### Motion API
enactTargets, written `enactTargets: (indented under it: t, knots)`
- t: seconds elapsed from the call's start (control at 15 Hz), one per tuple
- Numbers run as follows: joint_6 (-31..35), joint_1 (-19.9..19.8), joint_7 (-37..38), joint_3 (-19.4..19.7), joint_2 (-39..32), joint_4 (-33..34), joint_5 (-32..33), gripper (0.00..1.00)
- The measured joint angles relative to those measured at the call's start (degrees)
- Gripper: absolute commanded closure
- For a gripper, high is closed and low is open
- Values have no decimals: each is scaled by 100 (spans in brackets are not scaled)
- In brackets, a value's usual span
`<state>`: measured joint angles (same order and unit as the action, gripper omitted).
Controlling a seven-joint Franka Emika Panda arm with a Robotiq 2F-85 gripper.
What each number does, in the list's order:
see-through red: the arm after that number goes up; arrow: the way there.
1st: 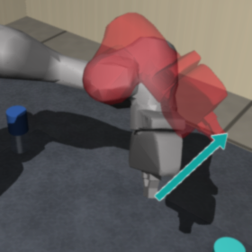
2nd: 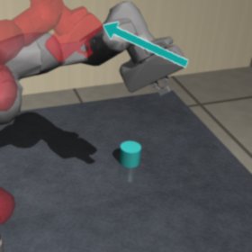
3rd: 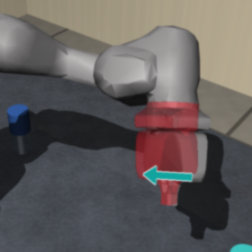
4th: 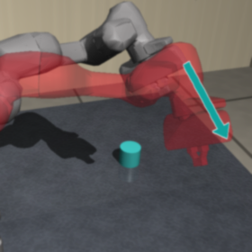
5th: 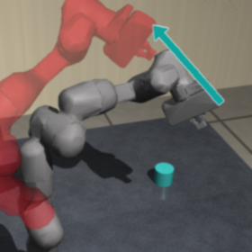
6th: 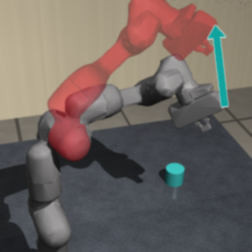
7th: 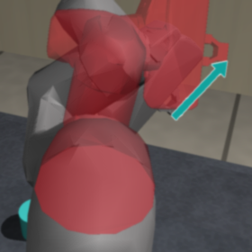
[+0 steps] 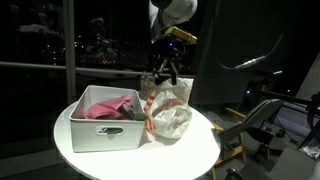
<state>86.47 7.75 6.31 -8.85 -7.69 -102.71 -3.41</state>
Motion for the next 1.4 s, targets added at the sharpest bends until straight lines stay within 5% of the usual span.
enactTargets:
  t: [0.73, 1.4]
  knots:
    - [960, 579, 508, -13, -2384, 2107, -214, 0]
    - [1727, 981, 528, 329, -3612, 3397, 888, 0]
